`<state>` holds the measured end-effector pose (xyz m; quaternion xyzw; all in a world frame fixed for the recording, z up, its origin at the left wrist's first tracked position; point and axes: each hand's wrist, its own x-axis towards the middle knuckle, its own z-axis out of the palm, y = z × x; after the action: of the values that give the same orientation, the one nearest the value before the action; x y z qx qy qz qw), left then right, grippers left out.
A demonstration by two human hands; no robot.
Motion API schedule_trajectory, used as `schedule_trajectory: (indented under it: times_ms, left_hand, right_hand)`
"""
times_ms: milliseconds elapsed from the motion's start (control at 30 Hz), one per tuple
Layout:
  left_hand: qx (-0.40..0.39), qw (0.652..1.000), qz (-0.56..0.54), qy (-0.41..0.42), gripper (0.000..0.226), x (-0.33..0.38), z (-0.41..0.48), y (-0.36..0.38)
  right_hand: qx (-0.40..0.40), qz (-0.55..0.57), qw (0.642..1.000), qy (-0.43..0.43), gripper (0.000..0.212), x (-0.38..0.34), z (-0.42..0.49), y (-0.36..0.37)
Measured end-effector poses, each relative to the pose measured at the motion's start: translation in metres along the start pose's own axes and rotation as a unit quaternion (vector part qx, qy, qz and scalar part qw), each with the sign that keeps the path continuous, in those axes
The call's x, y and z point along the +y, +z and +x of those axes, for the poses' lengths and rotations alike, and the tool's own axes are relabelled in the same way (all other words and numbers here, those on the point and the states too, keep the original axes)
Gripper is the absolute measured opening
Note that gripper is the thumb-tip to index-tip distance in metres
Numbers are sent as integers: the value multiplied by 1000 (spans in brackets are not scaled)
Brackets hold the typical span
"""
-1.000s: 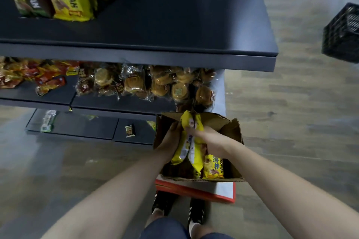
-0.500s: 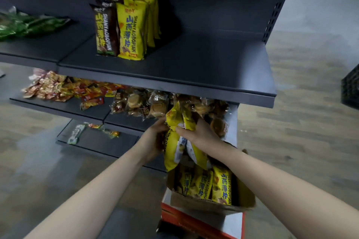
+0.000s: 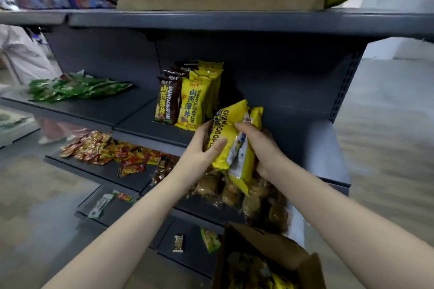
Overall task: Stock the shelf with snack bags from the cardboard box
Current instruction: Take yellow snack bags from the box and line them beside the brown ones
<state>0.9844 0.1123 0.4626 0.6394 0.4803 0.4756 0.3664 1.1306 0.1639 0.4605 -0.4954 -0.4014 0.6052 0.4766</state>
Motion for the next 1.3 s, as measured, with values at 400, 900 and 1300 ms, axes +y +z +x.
schedule_trajectory:
  times_ms: [400,900,1300]
  left_hand:
    - [-140,977,-120,-108,77,-18,87,-7]
    - [48,997,52,-4,100,-99,234,43]
    - [108,982,149,-48,99,-133,293,57]
  right_hand:
    - [-160,45,982,86,32,-55,62,-33]
    - [146,-78,971,-174,37,-25,177,-30]
    - [260,-152,907,-294,66,8,235,-23]
